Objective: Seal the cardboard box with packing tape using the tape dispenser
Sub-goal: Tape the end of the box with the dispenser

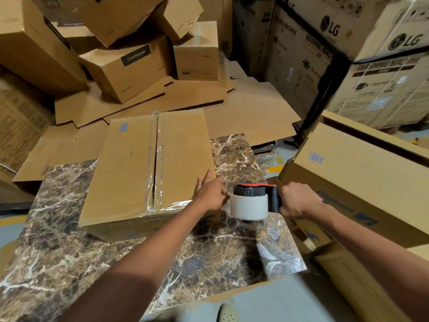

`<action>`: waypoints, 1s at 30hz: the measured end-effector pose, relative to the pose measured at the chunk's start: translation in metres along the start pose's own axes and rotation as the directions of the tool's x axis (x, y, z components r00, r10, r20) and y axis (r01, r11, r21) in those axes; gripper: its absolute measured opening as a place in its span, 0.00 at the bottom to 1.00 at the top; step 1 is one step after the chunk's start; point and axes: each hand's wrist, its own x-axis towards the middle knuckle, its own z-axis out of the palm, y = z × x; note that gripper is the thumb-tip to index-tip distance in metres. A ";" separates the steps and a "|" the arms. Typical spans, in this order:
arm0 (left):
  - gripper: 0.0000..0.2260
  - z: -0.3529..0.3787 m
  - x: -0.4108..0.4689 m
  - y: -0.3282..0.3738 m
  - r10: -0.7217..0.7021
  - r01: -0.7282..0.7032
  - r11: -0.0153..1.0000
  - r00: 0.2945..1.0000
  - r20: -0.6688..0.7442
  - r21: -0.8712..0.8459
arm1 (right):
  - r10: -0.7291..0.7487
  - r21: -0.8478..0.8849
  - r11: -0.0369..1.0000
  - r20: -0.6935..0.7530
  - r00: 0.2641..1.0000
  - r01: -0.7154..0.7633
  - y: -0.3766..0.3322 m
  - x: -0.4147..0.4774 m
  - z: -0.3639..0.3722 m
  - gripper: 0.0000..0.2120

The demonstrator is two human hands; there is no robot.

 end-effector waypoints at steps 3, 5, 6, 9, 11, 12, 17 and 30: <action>0.13 0.007 0.002 -0.002 0.019 -0.019 1.000 1.000 -0.016 0.024 | -0.002 0.036 0.999 0.023 1.000 0.001 -0.001 0.000 -0.001 0.09; 0.13 0.008 0.001 -0.003 0.025 -0.025 1.000 0.999 -0.023 0.015 | -0.004 0.033 0.999 0.023 1.000 0.003 -0.003 0.002 0.000 0.09; 0.13 0.008 0.002 -0.004 0.030 -0.030 1.000 0.999 -0.028 0.008 | -0.005 0.019 1.000 0.021 1.000 0.004 -0.004 0.003 0.001 0.08; 0.13 0.010 0.000 -0.008 0.046 -0.046 0.999 0.997 -0.054 -0.002 | -0.013 0.012 1.000 0.023 1.000 0.013 -0.007 0.008 0.003 0.07; 0.14 0.010 -0.001 -0.010 0.053 -0.054 0.998 0.997 -0.065 -0.014 | -0.020 0.044 0.999 0.029 0.999 0.019 -0.007 0.011 0.005 0.07; 0.15 0.010 -0.001 -0.010 0.056 -0.058 0.998 0.996 -0.070 -0.024 | -0.021 0.057 0.998 0.029 0.999 0.019 -0.007 0.012 0.006 0.08; 0.26 0.014 0.001 -0.011 0.009 -0.015 0.998 0.997 -0.082 -0.068 | 0.003 0.091 0.996 0.024 1.000 -0.005 -0.010 0.014 0.012 0.13; 0.07 0.008 -0.008 -0.016 0.124 -0.122 0.985 0.992 0.005 -0.120 | 0.165 0.109 0.978 0.134 0.977 -0.180 0.004 0.005 0.019 0.06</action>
